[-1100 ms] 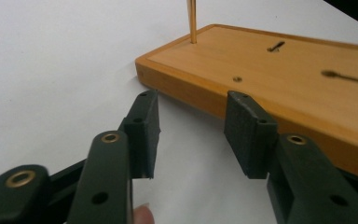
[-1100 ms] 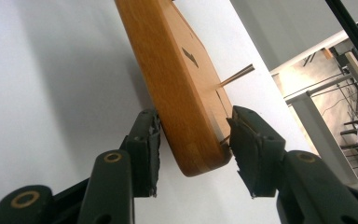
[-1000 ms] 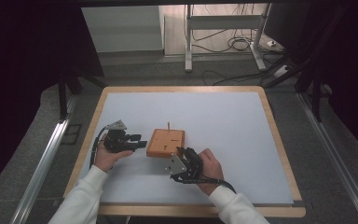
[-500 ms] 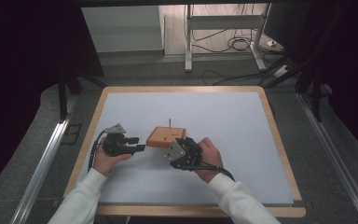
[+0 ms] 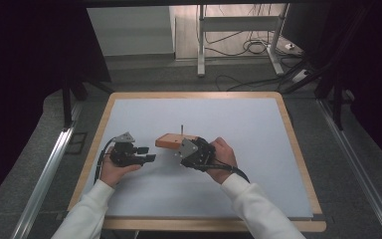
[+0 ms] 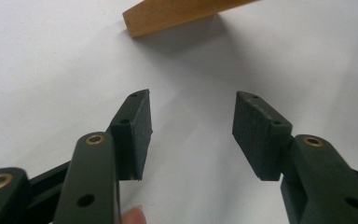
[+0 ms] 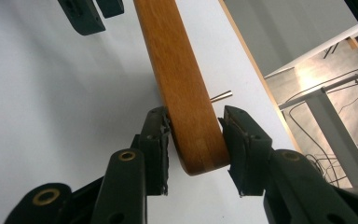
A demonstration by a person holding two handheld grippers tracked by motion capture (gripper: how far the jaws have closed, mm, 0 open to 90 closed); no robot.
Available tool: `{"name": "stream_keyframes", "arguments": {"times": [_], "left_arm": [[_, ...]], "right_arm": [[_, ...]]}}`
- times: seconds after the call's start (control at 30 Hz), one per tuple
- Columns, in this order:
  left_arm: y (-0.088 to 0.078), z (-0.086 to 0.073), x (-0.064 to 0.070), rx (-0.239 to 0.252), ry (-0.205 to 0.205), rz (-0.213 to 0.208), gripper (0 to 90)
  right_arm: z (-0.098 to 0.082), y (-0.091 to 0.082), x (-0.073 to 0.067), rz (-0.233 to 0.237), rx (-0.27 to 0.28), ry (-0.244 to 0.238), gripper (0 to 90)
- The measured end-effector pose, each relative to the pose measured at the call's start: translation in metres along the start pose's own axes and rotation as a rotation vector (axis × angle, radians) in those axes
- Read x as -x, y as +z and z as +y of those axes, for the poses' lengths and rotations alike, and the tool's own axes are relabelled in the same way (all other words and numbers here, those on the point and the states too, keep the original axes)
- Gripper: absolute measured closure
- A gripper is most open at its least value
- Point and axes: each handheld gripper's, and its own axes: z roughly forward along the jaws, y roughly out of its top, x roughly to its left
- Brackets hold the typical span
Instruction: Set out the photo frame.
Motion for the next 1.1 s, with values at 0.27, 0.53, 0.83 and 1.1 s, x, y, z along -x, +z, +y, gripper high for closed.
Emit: {"name": "stream_keyframes", "arguments": {"times": [0.27,0.53,0.83,1.1], "left_arm": [[0.000,0.000,-0.001,0.000,-0.002,0.001,47.1],[0.000,0.000,0.000,0.001,-0.001,0.000,47.1],[0.001,-0.001,-0.001,-0.001,0.000,0.001,47.1],[0.001,-0.001,-0.002,0.000,-0.002,0.001,47.1]], "right_arm": [[0.006,0.003,0.006,-0.003,-0.010,-0.008,64.2],[0.011,0.005,0.009,0.004,-0.031,-0.031,67.9],[0.013,0.006,0.013,0.016,-0.031,-0.057,69.8],[0.016,-0.002,0.016,0.057,-0.023,-0.061,70.2]]}}
